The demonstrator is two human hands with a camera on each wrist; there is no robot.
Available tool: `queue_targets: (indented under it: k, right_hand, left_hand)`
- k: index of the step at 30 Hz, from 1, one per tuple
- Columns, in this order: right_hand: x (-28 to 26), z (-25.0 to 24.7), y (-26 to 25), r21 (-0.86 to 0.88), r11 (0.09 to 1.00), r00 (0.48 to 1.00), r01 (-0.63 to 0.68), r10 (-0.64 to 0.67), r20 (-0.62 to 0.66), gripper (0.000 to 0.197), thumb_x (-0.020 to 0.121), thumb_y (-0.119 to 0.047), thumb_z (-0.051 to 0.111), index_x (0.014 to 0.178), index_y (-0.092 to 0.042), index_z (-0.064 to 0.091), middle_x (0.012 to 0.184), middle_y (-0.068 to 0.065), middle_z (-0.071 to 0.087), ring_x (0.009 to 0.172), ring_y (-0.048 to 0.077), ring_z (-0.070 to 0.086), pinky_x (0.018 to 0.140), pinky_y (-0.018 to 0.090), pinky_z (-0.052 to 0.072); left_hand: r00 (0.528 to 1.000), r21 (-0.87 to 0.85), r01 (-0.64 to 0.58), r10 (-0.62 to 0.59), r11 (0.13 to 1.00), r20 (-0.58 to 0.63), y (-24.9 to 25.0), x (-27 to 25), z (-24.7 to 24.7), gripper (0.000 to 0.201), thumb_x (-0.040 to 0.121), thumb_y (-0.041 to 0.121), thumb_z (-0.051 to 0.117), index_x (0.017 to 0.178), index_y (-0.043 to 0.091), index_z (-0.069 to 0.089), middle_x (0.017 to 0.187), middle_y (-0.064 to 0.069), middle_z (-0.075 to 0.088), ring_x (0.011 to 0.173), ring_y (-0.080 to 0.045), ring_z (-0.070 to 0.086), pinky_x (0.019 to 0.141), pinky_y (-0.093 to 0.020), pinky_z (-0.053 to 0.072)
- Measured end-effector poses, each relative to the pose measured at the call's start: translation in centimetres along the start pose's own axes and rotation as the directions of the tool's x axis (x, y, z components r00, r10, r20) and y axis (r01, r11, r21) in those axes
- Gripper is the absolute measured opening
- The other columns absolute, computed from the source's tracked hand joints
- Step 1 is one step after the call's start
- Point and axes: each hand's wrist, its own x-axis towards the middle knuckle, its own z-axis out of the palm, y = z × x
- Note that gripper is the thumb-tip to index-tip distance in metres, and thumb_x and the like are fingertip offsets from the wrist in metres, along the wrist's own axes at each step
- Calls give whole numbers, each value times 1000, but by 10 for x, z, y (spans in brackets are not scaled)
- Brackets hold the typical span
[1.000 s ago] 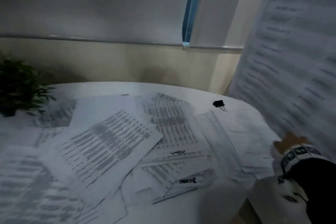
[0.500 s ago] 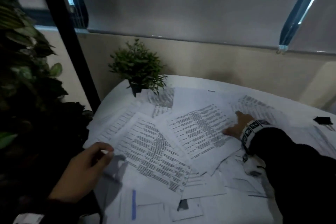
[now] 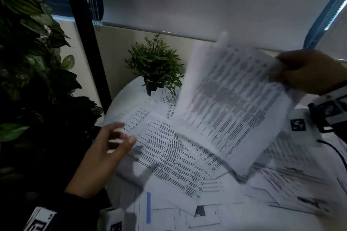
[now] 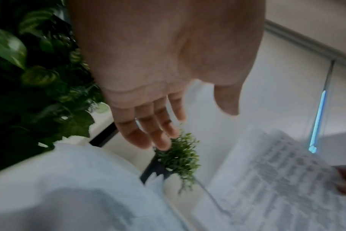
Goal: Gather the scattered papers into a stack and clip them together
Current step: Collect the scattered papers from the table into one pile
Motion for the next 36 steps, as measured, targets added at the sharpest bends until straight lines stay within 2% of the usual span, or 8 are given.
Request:
queue_targets:
  k: [3,6,10,15,21,26,30,36]
  right_hand:
    - [-12,9,-62,113,945,937,307,-321,139,16,77,-25,72,70,-16,62,62,0,61,60,4,53,57,24,42]
    - [-9,42,-88,294,901,896,317,-387,217,14,81,-22,71,75,-29,60,67,-14,63,66,-6,57,64,11,43]
    - [26,90,-25,201,979,999,-39,33,32,39,77,-44,69,109,-25,59,98,2,67,96,21,63,90,33,48]
    - [-12,173,77,-464,781,736,-419,591,330,133,42,-90,58,146,-15,24,152,17,27,136,34,33,110,43,31]
    - [-7,173,92,-314,794,729,-522,605,320,102,66,-46,80,143,-8,25,147,14,35,131,29,41,105,35,39]
    - [6,103,71,-303,863,878,-403,458,137,60,79,-28,72,131,-7,51,138,14,50,125,28,47,99,31,38]
    - [9,26,29,167,979,964,-117,153,-219,8,84,-20,62,88,-16,67,64,-3,67,67,16,64,56,19,47]
    - [-11,0,-75,780,561,939,278,-331,-96,27,79,3,56,77,-21,67,70,-9,68,68,5,60,68,16,48]
  left_hand:
    - [1000,-106,-16,16,994,4,24,-3,19,80,47,65,79,117,50,42,107,26,60,94,10,60,73,-16,48]
    - [996,-61,-11,5,998,-93,30,-7,32,45,75,14,78,116,6,61,67,21,71,68,-8,69,56,-3,47]
    - [972,-2,131,-128,991,-197,1,-6,10,18,82,-1,69,98,7,69,73,7,74,83,-21,71,68,-24,53]
    - [950,61,239,-220,969,-222,-21,0,-7,29,86,-4,61,111,10,62,100,-11,64,87,-23,58,85,-33,40]
    - [951,155,265,-232,952,-205,-29,3,-17,63,80,-1,67,135,13,39,117,-7,55,108,-30,56,97,-48,43]
    - [983,328,136,-85,935,-165,-24,0,-23,76,87,-9,56,145,33,30,125,5,46,111,-18,47,103,-35,35]
    - [995,384,54,-15,922,-103,-38,6,-29,56,84,-16,48,100,35,63,124,-7,64,115,-22,58,91,-11,37]
    - [992,223,52,-25,973,-123,-31,6,-24,55,83,-21,41,88,26,69,96,-9,67,49,10,53,50,1,38]
